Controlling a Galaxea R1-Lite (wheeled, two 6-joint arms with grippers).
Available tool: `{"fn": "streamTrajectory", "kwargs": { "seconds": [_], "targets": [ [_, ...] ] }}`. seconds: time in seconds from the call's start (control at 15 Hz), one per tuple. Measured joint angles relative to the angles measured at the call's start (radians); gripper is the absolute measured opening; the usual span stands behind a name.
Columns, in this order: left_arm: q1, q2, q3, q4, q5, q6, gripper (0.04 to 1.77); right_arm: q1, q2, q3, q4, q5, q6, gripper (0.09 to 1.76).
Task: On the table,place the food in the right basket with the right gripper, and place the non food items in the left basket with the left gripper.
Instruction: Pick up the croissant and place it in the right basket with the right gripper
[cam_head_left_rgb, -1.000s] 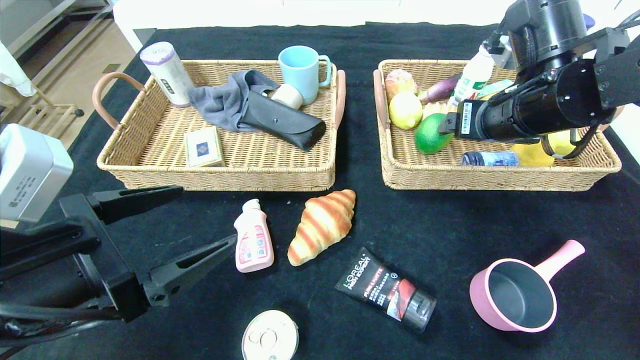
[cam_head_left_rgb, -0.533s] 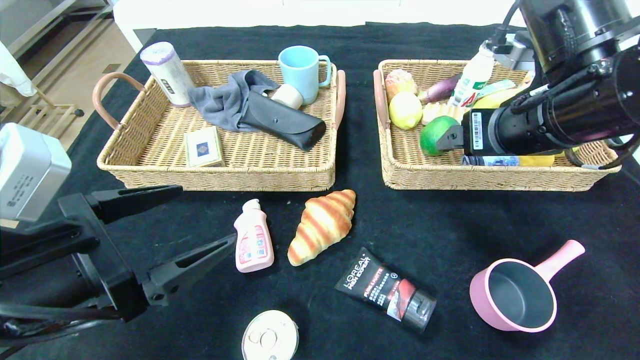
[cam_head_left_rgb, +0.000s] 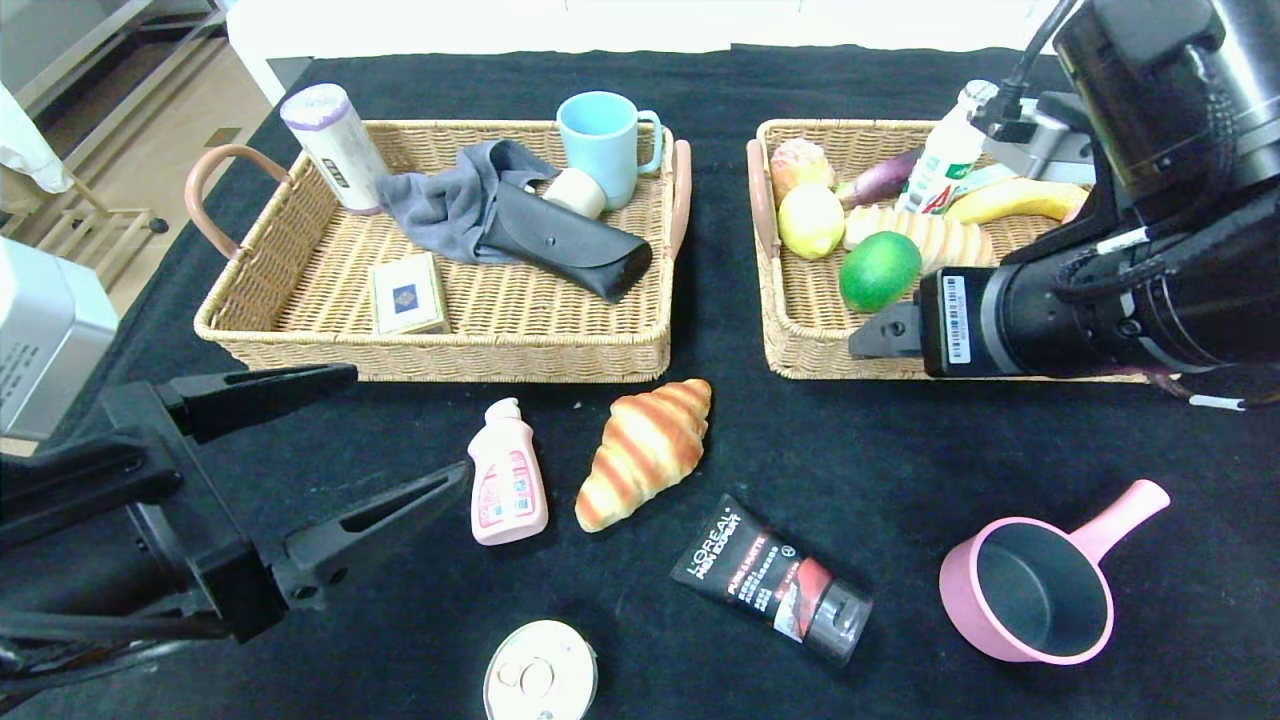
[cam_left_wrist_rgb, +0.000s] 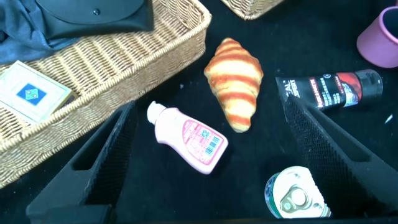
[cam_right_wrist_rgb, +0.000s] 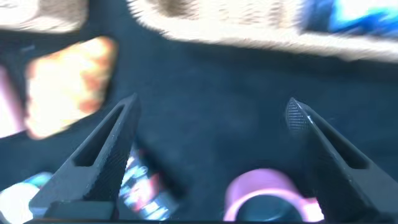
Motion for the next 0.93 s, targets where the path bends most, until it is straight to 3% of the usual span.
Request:
{"fn": "streamTrajectory", "kwargs": {
  "seconds": [0.73,0.93],
  "targets": [
    [0.001,-0.024,-0.004,0.002,-0.004,0.000,1.72,0.136,0.209,-0.136,-0.089,-0.045,0.132,1.70],
    [0.000,-0.040,-0.008,0.002,-0.005,0.000,1.72,0.160,0.253,-0.151,-0.206,-0.068,0.181,1.70]
  ]
}}
